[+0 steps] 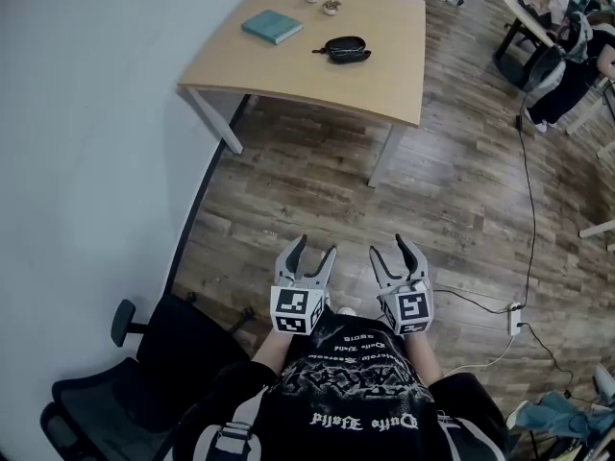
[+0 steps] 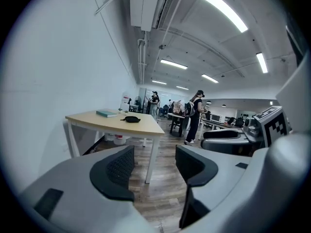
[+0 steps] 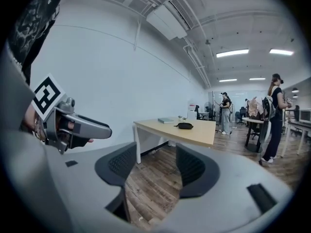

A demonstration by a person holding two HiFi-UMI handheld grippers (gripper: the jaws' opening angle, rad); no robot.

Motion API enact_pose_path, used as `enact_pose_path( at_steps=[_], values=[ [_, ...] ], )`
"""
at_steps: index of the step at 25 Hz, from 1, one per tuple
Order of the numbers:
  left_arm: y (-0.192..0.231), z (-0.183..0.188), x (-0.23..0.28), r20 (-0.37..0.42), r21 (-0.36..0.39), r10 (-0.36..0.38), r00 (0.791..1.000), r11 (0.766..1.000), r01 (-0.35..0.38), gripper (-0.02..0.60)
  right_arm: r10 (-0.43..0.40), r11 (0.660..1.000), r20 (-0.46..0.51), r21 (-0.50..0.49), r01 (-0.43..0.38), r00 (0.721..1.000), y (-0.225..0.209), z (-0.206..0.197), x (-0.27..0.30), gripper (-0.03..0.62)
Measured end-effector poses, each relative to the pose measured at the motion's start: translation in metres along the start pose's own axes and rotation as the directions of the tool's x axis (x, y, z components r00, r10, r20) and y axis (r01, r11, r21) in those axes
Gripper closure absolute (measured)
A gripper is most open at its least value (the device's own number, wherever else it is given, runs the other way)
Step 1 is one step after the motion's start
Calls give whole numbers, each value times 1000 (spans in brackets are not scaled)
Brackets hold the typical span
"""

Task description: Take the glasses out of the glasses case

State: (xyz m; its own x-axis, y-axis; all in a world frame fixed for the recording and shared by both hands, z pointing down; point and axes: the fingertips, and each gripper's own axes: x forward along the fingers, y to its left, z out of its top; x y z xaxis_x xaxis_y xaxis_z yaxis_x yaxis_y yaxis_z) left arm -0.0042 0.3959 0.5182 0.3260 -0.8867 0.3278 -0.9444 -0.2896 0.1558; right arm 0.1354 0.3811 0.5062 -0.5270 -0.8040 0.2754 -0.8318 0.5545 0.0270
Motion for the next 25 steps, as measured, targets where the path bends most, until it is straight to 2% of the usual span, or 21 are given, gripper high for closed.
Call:
enact_pose_path(
  at_steps=[1,3,4,7,12,17,25],
  values=[
    [3,1,0,2,0,4,1000,1000,-4,296,-2,1000,-2,-2,2,1000,0,1,1,310],
    [11,3,0,-6,-2,22,1000,1000,-22,234,-5,1000,-2,4,5,1000,1,3,4,309],
    [15,2,1,-17,1,36,999,999,-36,225,-5,1000,-1,9,5,1000,2,4,6,309],
    [27,0,5,-47,3,43,998,999,-42,225,-11,1000,-1,6,11,1000,7,7,13,309],
    [31,-2,12,-85,11,-76,993,997,77,225,-40,999,-4,18,40,999,15,10,27,309],
    [38,7,19,-51,26,-129,990,991,130,225,-68,997,-13,25,68,998,22,8,36,309],
    [49,17,41,-20,-9,-110,994,994,110,225,-56,997,-20,44,57,998,10,4,58,309]
  ],
)
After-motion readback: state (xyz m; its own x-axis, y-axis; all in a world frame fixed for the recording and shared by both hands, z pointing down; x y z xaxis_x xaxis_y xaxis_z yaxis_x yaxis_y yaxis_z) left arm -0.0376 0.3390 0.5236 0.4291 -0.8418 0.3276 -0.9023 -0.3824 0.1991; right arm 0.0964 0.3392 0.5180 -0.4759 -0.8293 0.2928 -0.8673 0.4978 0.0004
